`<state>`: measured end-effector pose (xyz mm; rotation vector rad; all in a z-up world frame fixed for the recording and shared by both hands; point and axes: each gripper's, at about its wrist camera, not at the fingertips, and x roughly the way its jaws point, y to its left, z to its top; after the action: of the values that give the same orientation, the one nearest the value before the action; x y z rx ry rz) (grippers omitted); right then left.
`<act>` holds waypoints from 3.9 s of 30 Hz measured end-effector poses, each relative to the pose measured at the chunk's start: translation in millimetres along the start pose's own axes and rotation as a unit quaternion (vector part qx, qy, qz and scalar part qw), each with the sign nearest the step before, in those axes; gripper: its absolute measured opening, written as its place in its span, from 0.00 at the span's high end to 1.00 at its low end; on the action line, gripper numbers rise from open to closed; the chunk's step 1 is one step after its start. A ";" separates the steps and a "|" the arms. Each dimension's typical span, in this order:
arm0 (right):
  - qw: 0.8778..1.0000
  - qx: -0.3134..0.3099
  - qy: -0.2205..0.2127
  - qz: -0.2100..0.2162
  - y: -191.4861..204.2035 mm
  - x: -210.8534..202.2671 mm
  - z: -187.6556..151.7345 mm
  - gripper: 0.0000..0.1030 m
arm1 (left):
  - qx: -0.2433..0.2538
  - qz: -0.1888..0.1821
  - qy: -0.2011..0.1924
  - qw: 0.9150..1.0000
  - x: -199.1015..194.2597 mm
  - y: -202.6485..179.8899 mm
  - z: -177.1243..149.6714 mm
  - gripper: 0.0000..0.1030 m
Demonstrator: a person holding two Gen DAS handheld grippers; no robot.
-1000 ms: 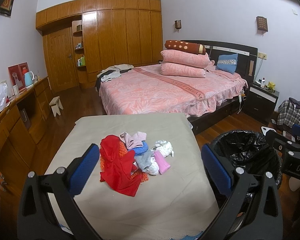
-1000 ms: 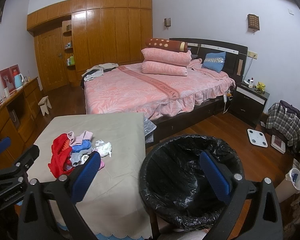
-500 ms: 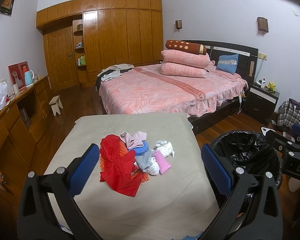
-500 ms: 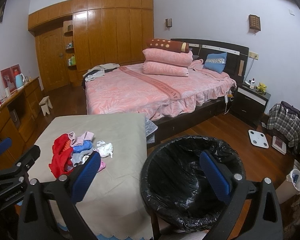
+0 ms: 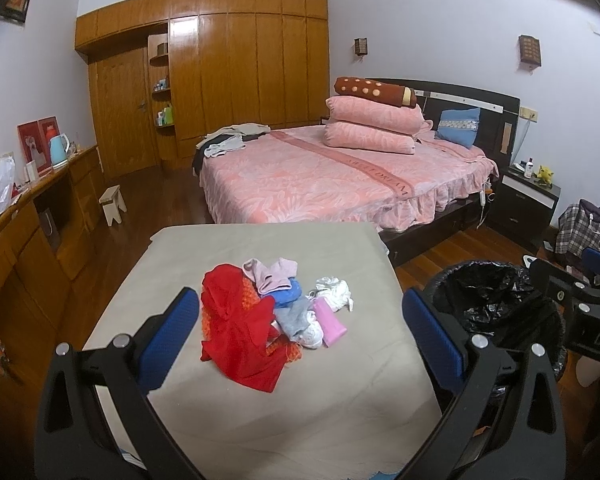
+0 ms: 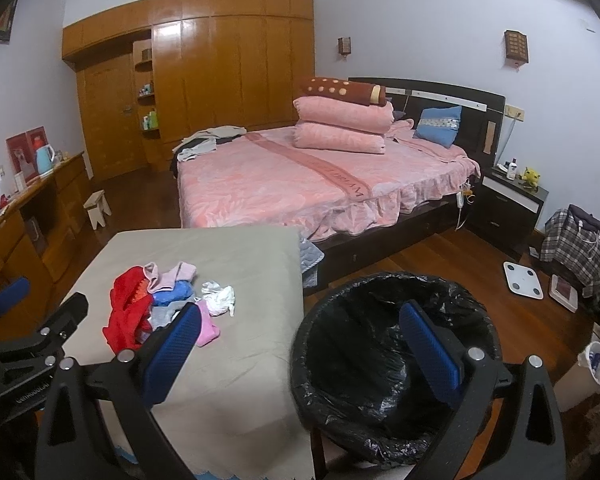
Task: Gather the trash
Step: 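Grasp the red cloth with the left tool while the right tool grasps the pink sponge, then carry both held items over the black bin and open both tools to drop them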
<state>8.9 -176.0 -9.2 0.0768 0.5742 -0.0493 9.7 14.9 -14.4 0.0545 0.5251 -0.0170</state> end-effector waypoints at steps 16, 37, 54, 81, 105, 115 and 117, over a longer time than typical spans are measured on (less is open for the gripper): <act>0.998 -0.008 0.030 0.056 50.3 84.3 -24.5 0.13 | -0.035 0.034 0.016 0.999 60.0 72.1 -29.5 0.04; 0.981 -0.077 0.148 0.098 116.0 242.9 -79.4 0.59 | -0.049 0.051 0.084 0.994 147.2 115.5 -77.8 0.20; 0.979 -0.064 0.135 0.142 104.3 204.9 -77.7 0.86 | -0.029 0.029 0.079 0.996 144.9 89.3 -76.9 0.30; 0.985 -0.050 0.111 0.125 76.3 165.9 -65.4 0.86 | -0.045 0.004 0.066 0.997 125.0 78.5 -59.2 0.96; 0.990 -0.018 0.082 0.114 44.8 119.9 -41.3 0.86 | -0.034 -0.082 0.035 0.995 76.5 36.4 -29.3 0.97; 0.996 0.019 0.063 0.054 -14.2 89.4 -33.0 0.86 | 0.005 -0.151 0.040 0.988 81.0 -30.6 -19.4 0.97; 0.997 0.025 0.059 0.041 -25.4 84.6 -33.1 0.86 | 0.014 -0.165 0.042 0.985 84.7 -44.1 -19.5 0.97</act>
<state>60.2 -200.6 -84.4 0.1528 0.6879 0.0211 71.8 -28.2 -75.9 -0.0039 0.6135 -0.3468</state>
